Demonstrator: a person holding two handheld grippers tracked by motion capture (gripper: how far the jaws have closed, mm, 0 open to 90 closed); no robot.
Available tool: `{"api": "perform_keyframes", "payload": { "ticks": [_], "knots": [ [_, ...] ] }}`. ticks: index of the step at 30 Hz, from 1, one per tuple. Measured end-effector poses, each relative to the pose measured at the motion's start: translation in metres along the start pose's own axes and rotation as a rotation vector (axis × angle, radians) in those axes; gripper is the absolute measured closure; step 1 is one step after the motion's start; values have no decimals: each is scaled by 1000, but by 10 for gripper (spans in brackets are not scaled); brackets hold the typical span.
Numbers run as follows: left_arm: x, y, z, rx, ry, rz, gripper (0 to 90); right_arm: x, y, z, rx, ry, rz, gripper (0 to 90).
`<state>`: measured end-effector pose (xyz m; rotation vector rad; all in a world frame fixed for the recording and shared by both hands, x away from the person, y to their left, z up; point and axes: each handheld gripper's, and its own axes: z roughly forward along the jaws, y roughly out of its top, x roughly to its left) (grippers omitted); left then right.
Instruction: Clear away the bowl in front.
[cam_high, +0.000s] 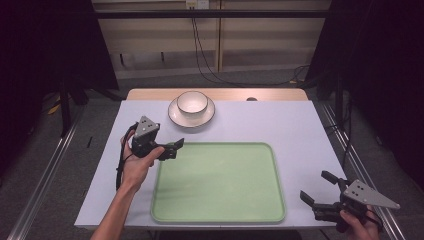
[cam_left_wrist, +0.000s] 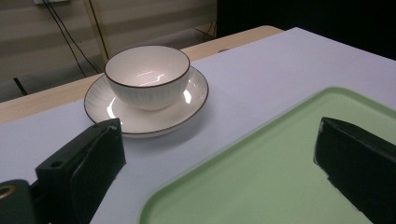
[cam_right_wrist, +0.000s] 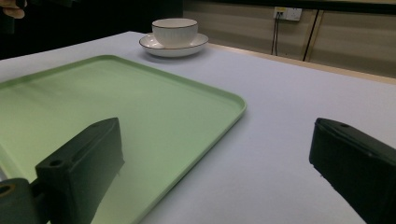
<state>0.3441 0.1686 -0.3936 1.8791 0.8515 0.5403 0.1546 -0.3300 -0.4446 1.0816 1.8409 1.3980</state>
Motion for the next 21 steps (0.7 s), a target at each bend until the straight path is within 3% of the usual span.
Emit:
{"api": "perform_keyframes", "payload": {
  "ticks": [1,2,11,17,18,21],
  "knots": [
    [0,0,0,0,0,0,22,0,0,0,0,0,0,26],
    [1,3,5,0,10,-30,26,0,0,0,-1,4,-4,26],
    [6,14,21,25,-6,-23,58,0,0,0,1,4,-1,26],
    [13,21,31,23,21,-27,53,-1,0,-1,-3,7,0,26],
    [14,22,34,20,25,-50,49,-1,0,-1,-4,6,1,26],
    [18,27,39,26,30,-58,55,-1,0,-1,-4,5,-2,26]
  ]
}}
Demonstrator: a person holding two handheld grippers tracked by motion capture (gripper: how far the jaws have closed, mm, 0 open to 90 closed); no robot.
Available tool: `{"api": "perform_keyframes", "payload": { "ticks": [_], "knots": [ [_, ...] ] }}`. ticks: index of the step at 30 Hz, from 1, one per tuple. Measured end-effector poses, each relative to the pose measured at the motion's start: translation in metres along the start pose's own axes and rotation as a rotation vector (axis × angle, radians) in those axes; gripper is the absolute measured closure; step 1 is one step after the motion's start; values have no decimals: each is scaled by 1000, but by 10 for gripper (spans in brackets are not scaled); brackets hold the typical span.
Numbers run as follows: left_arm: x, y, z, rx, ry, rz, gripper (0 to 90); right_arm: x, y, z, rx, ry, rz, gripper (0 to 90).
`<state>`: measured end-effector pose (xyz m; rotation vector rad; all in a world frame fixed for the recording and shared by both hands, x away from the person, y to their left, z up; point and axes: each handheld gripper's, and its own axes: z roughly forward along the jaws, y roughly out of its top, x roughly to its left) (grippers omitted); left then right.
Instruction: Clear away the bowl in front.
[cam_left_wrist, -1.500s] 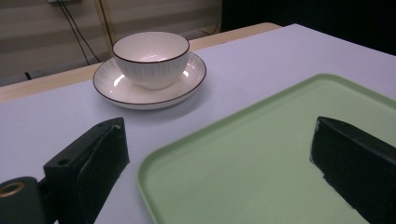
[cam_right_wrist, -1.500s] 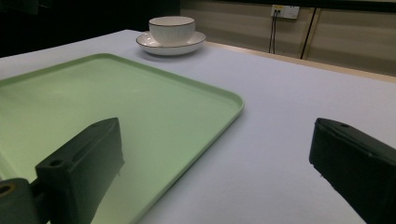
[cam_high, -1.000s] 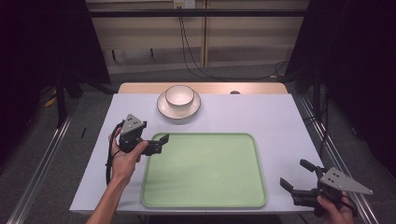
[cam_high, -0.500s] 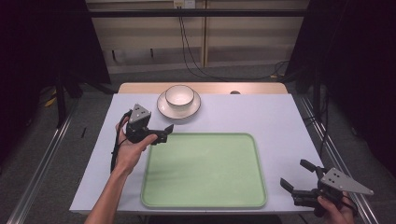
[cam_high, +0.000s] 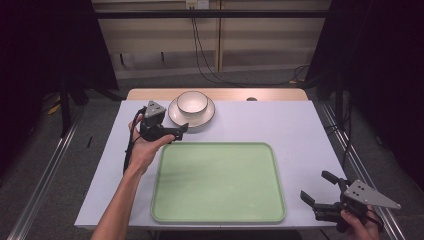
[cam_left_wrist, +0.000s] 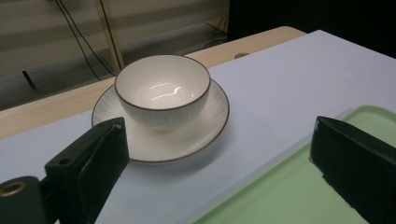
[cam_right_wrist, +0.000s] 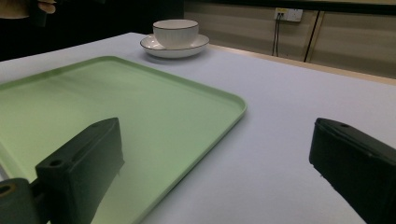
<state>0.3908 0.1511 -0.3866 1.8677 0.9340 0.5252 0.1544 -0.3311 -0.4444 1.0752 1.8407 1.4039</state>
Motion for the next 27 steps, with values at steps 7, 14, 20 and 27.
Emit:
{"api": "perform_keyframes", "payload": {
  "ticks": [7,14,20,27],
  "knots": [
    [10,16,16,33,25,-8,62,1,0,0,3,11,4,26],
    [18,28,35,69,61,12,93,1,0,0,-2,11,-1,27],
    [25,35,49,113,74,-32,126,3,0,1,1,15,-8,27],
    [35,40,67,175,96,-36,164,1,-1,0,2,23,-3,27]
  ]
}}
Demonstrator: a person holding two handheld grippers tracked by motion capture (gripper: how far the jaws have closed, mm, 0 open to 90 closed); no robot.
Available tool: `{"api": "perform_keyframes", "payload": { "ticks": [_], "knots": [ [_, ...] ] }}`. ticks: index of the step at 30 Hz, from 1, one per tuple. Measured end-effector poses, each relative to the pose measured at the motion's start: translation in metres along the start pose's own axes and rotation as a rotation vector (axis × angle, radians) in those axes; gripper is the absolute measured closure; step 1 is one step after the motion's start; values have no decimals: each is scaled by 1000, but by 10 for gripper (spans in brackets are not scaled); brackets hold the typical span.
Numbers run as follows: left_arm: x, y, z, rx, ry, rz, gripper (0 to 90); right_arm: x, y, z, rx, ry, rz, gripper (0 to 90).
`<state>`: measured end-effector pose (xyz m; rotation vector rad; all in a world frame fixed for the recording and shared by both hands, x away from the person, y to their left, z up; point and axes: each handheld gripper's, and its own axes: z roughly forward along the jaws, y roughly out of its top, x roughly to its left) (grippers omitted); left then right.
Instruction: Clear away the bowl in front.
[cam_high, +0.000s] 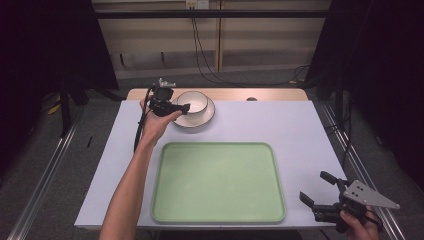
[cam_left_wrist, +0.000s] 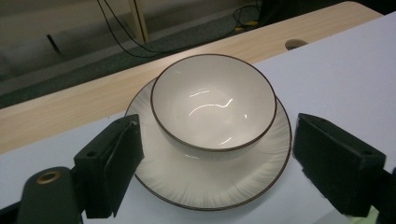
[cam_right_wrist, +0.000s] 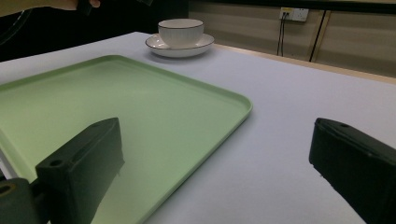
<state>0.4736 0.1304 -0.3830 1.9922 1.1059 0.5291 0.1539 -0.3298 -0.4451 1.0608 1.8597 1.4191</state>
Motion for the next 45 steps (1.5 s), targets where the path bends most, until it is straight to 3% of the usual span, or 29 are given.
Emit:
{"api": "perform_keyframes", "payload": {
  "ticks": [5,6,7,8,11,16,23,32,35,45],
  "knots": [
    [5,1,14,23,8,-8,187,0,0,0,-3,-1,-1,27],
    [9,1,18,21,2,-45,192,1,-1,1,4,5,5,27],
    [9,1,18,21,2,-45,204,1,-1,1,4,5,5,27],
    [11,2,22,45,21,-31,216,0,-1,1,1,7,1,27],
    [12,3,27,63,24,-33,253,0,-1,2,2,8,2,26],
    [15,4,40,134,53,-54,221,0,-1,1,-1,8,8,27],
    [24,9,60,185,71,-125,291,0,-2,0,1,13,13,26],
    [31,5,74,236,91,-131,331,-2,-3,0,0,12,7,26],
    [30,6,75,243,75,-136,338,-1,-3,-1,-2,10,4,26],
    [27,6,89,314,93,-143,511,-1,-3,0,1,14,19,26]
  ]
}}
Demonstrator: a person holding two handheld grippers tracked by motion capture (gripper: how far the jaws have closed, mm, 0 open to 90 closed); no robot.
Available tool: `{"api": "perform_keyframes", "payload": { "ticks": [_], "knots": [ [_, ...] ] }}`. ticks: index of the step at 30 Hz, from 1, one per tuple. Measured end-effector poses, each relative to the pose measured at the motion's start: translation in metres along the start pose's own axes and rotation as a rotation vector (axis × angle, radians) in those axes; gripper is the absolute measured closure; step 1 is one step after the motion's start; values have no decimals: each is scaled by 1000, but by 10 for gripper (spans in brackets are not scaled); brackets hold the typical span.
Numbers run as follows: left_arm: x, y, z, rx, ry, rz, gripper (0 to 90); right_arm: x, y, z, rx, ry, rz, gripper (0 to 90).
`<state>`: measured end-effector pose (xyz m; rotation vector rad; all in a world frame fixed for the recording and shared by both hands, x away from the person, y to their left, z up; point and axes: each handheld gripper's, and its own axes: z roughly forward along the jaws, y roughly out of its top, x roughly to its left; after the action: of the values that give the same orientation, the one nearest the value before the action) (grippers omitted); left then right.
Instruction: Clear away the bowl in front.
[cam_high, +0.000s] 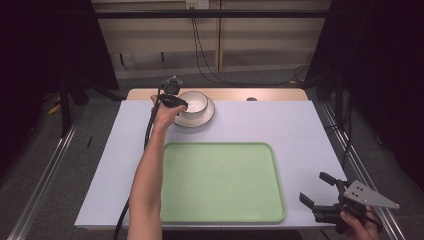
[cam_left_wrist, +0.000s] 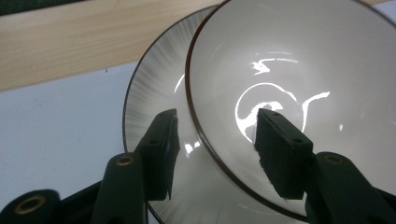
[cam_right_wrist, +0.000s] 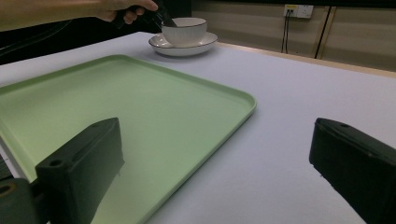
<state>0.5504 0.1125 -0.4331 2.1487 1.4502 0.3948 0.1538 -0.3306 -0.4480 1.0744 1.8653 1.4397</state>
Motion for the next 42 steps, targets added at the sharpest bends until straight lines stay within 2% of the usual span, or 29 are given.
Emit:
{"api": "perform_keyframes", "payload": {
  "ticks": [1,2,5,6,7,10,11,13,17,18,20,21,22,23,25,30,33,36,40,42],
  "knots": [
    [0,-1,3,13,0,7,517,0,0,0,0,0,0,26],
    [2,-1,3,22,-9,-12,534,0,0,-1,0,-2,-2,26],
    [4,0,5,35,-19,-28,575,0,0,-1,4,3,-12,26],
    [4,0,6,48,-43,-43,575,0,0,-1,2,3,-8,26],
    [4,0,6,40,-36,-42,631,0,0,0,5,5,-11,26],
    [4,0,7,37,-26,-22,658,0,0,0,3,5,-9,26],
    [4,-1,8,29,-29,-44,667,0,0,0,2,4,-5,26],
    [5,-1,8,33,-33,-42,679,0,0,0,5,5,-4,26],
    [7,-1,9,21,-42,-70,770,1,0,0,2,5,-6,26],
    [7,-1,9,24,-50,-77,770,1,0,0,2,5,-6,26],
    [8,0,10,19,-57,-64,777,1,0,-1,5,5,-6,26],
    [11,-1,11,13,-79,-94,784,1,0,-1,5,-4,-10,26],
    [11,-1,11,13,-79,-94,794,1,0,-1,5,-4,-10,26],
    [13,-1,11,5,-90,-124,804,1,0,-2,3,-4,-10,26],
    [13,-1,11,3,-95,-139,812,1,0,-1,6,-5,-9,26],
    [15,-2,11,-2,-100,-141,816,1,0,-1,4,-4,-7,26],
    [17,-4,11,-8,-122,-178,825,1,0,-2,3,-3,-5,26],
    [17,-4,10,-1,-125,-170,829,2,0,-2,1,1,-7,26],
    [17,-4,11,-6,-127,-185,829,1,0,-2,-2,-3,-4,26],
    [18,-5,10,-4,-141,-206,829,1,0,-2,-2,-5,-6,26]
  ]
}}
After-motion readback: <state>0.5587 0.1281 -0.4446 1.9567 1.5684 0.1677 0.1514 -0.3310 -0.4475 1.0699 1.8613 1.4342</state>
